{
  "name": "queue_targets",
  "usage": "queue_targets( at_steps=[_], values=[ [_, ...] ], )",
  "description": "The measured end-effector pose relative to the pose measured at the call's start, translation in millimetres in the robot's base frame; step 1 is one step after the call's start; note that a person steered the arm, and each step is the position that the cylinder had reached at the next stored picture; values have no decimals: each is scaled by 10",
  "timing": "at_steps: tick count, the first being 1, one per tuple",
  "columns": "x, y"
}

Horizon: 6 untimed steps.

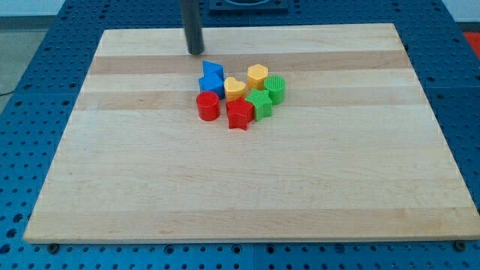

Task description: Push the blue blocks into the heart

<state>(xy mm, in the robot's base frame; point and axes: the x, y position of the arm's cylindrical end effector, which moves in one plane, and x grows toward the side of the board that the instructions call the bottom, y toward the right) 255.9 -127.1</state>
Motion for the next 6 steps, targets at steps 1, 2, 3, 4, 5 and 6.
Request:
queue_targets(
  at_steps=[1, 2, 3, 4, 5, 6],
  values=[
    [52, -542],
    [109, -943],
    [154, -1188],
    [462, -1082],
    [691, -664],
    [686, -151]
  ],
)
